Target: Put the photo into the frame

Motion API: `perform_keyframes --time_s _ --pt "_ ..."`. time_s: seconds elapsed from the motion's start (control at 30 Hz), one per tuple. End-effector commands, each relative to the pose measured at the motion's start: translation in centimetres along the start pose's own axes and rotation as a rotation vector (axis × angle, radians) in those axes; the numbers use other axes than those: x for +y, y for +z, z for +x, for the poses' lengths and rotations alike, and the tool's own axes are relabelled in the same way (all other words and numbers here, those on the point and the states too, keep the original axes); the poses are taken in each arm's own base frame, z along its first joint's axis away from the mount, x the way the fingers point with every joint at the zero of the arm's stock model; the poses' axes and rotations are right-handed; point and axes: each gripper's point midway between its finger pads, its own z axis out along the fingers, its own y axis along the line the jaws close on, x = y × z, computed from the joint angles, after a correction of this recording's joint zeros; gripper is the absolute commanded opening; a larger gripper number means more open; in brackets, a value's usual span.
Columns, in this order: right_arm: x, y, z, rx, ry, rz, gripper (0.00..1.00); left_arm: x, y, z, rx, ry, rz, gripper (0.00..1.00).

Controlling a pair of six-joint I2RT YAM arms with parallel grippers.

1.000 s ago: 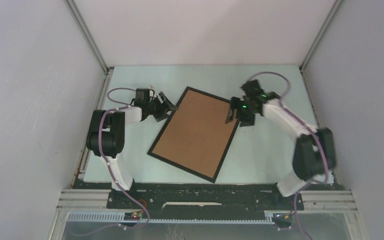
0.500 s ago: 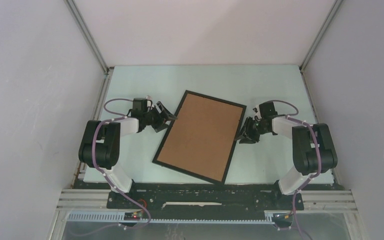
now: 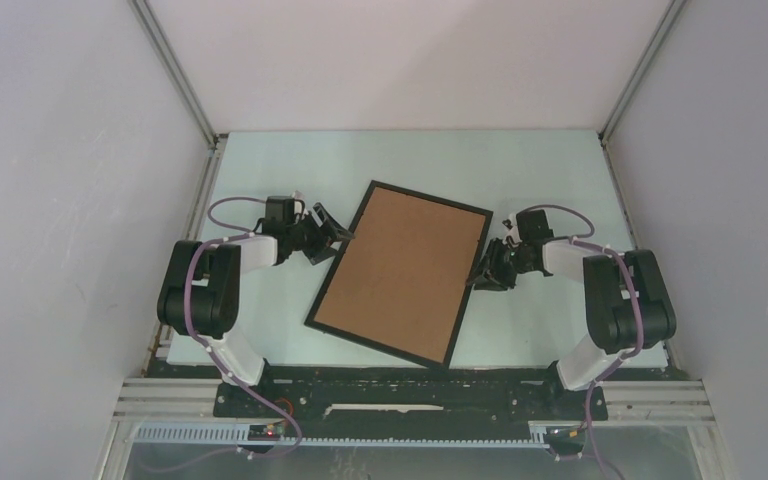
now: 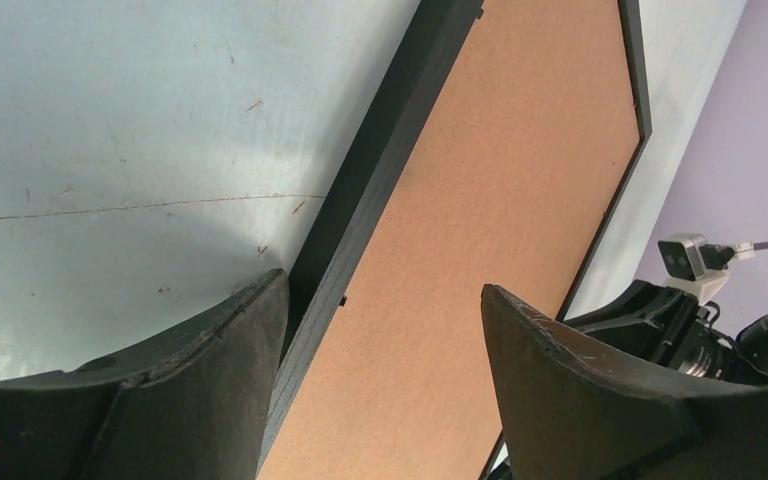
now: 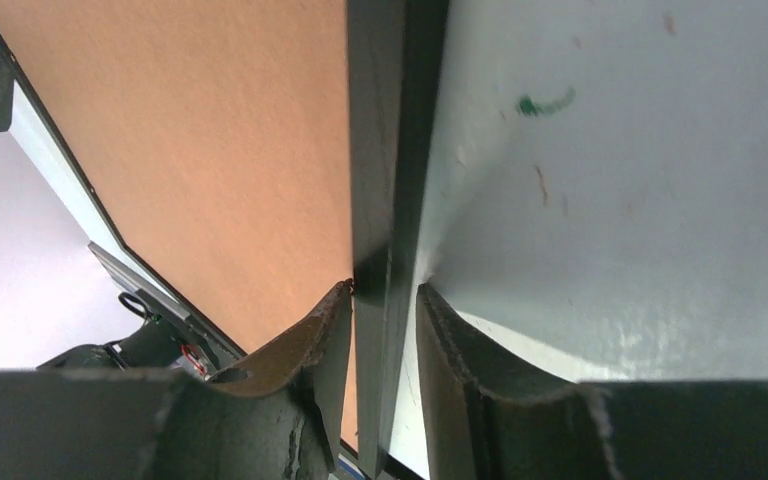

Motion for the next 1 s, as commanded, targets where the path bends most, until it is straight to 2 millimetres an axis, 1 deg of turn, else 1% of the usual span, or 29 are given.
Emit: perform_keyframes --time_s 0.0,0.07,0.13,0.23,0.37,0.6,0.87,0.97 --pt "-1.7 -1.2 0.3 -0.045 0.005 0.038 0.39 -0.3 0.0 0.3 0.018 0.02 0.002 0.77" --pt "-1.8 -1.3 0.6 -0.038 -0.003 0.044 0.39 -0.3 0.1 0.3 0.019 0.02 0.004 0.77" --pt "-2.0 -1.0 1.0 -0.014 -0.002 0.039 0.37 -0.3 0.1 0.3 0.02 0.022 0.004 0.77" --pt "-2.0 -0.7 1.2 -0.014 0.003 0.032 0.37 -0.4 0.1 0.3 0.019 0.023 0.004 0.77" --pt "-1.6 -0.2 1.0 -0.015 0.007 0.023 0.36 -0.4 0.1 0.3 0.018 0.023 0.006 0.77" --pt "-1.4 0.8 1.6 0.004 -0.005 0.053 0.35 -0.4 0.1 0.3 0.018 0.023 0.006 0.76" --pt "-1.7 1.4 1.0 0.009 -0.002 0.099 0.33 -0.6 0.1 0.4 0.02 0.028 0.009 0.76" --pt "-1.5 1.7 0.4 0.02 -0.022 0.14 0.33 -0.7 0.1 0.5 0.025 0.034 0.014 0.76"
